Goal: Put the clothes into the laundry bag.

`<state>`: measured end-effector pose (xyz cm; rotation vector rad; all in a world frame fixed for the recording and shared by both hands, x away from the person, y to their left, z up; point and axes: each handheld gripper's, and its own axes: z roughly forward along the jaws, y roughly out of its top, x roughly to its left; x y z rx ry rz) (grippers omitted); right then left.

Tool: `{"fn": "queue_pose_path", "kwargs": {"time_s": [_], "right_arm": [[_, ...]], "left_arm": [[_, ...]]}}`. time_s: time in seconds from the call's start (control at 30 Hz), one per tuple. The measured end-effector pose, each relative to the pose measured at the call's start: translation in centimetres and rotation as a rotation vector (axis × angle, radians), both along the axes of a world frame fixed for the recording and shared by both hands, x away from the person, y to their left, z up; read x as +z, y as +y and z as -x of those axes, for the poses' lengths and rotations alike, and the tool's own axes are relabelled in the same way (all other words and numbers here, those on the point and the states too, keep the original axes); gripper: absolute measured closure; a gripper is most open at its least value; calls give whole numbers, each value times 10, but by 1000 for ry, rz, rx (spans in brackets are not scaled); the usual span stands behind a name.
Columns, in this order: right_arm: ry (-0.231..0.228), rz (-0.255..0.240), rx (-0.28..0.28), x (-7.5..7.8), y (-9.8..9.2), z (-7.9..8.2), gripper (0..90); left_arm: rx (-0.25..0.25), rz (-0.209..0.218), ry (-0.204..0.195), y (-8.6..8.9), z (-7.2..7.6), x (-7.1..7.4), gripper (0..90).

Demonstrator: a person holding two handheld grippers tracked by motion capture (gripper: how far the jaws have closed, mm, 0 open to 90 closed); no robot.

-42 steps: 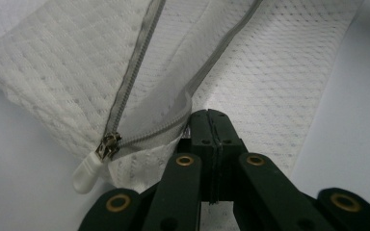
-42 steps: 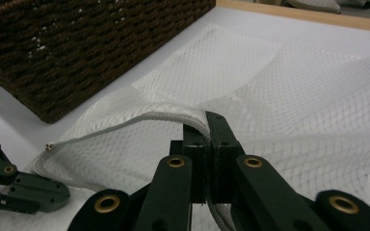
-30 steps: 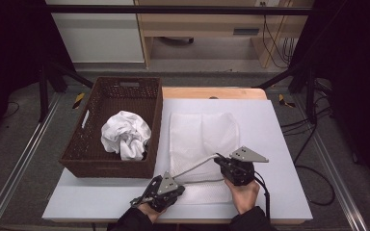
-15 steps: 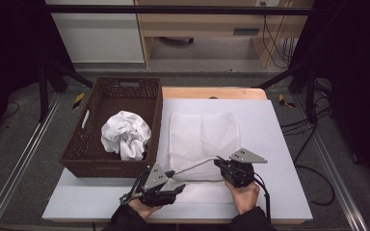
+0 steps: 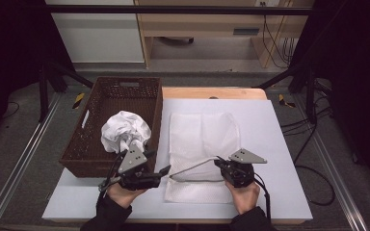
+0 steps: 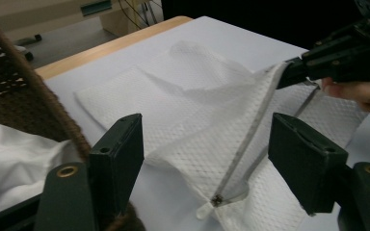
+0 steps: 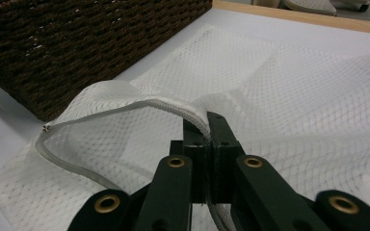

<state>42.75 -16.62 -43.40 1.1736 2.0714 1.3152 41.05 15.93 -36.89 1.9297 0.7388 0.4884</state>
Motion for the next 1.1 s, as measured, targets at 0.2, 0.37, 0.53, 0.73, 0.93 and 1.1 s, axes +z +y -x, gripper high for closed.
{"fn": "queue_pose_path", "kwargs": {"time_s": [0.2,0.37,0.53,0.73,0.93,1.1], "right_arm": [[1,-1,-5,0,0,1,879],[-3,5,-2,-1,0,1,879],[-4,8,0,-1,0,0,879],[-1,10,4,-2,0,0,878],[4,13,5,-2,0,0,877],[11,14,8,-3,0,-1,877]], "left_arm": [[66,6,-32,21,-15,16,251],[122,-15,-36,35,-34,22,226],[154,-37,-40,45,-55,26,225],[197,-77,-63,56,-77,31,214],[269,-128,-58,74,-109,30,193],[320,-191,-32,83,-128,17,180]]}}
